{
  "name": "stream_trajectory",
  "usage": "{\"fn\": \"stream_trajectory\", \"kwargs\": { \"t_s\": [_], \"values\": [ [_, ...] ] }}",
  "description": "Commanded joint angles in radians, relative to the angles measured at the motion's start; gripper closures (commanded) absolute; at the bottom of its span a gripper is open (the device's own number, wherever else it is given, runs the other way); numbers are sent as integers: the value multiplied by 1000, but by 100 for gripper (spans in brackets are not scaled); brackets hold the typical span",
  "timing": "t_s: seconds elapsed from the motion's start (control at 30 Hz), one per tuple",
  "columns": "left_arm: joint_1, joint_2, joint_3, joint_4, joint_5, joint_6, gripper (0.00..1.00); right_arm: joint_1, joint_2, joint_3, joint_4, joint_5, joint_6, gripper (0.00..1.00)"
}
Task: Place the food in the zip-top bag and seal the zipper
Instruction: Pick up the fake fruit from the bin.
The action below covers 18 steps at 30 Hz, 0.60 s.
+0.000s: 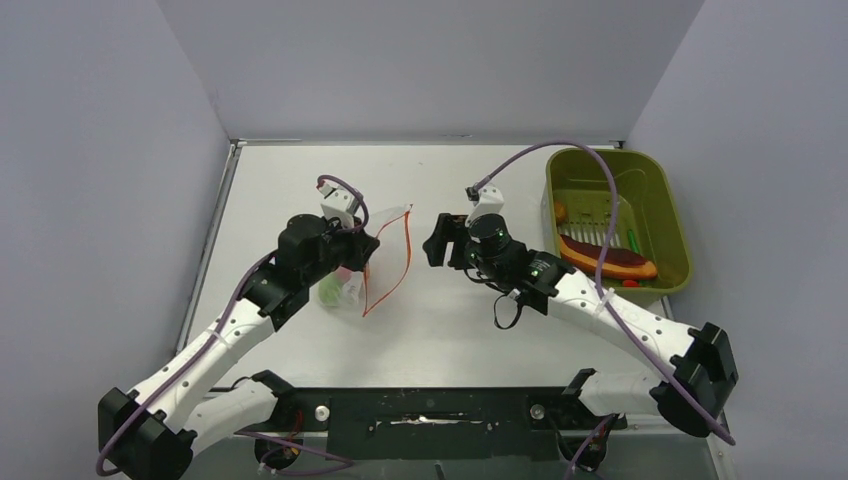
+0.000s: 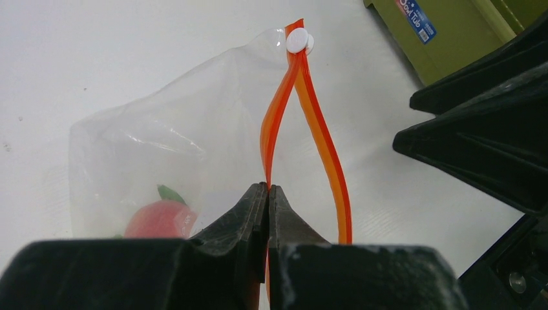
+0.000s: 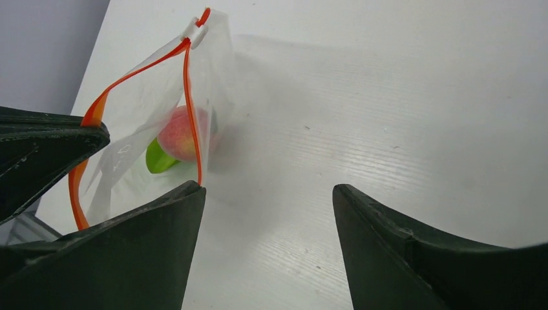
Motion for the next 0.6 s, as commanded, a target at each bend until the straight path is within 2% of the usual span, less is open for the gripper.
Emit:
{"fn": "stream_trajectory", "kwargs": {
  "t_s": [0.0,0.3,0.43,0.57],
  "values": [
    [0,-39,17,38,13,43,100,5,-86,89,-122,155,-74,24],
    [-1,-75,-27,67,46,62,100,-28,-169,191,-394,405,-152,1],
    [-1,-83,-55,93,70,57,100,-104,-187,230,-477,479,-178,2],
    [-1,-89,-57,94,86,60,100,-261,-210,246,-513,439,-224,2]
  ]
}}
